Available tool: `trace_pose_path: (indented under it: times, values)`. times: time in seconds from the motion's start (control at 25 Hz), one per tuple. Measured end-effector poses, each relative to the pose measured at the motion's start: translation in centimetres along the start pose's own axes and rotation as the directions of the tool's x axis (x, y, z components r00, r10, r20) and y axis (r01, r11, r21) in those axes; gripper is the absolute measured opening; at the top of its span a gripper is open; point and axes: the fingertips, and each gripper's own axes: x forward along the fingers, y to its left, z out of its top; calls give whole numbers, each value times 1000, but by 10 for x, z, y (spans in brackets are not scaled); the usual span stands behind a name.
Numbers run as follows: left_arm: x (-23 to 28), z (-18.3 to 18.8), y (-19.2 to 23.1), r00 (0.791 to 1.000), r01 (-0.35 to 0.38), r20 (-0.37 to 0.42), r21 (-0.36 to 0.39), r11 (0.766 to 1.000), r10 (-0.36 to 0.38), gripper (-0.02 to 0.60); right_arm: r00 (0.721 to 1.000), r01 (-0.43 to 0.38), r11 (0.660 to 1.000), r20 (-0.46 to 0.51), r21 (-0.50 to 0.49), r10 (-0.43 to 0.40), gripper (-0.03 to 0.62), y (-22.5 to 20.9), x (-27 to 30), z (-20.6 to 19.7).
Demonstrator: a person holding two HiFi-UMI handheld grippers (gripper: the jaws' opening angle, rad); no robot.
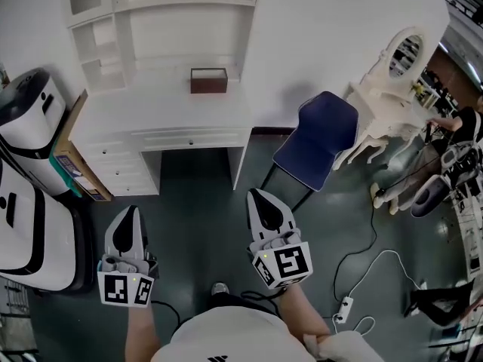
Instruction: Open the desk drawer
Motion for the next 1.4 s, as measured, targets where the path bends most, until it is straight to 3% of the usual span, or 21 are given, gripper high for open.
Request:
trace_pose_path:
  times: [0.28,0.56,0.92,1.4]
  values:
    - [44,-10,20,999,-32,2,12,999,32,5,1000,-30,999,-1,31,30,2,-22,53,-16]
    - [91,-32,70,999,-45,-16,4,999,45,5,999,-34,999,-31,33,35,2,-24,117,-37]
    - [193,-47,151,996,86,-24,4,996,-85,5,998,65,998,-16,16,-64,2,-29,229,-38]
    - [296,-68,234,971,238,-21,-23,971,-238,5,984,175,984,-37,-6,-175,2,-23,340,-53]
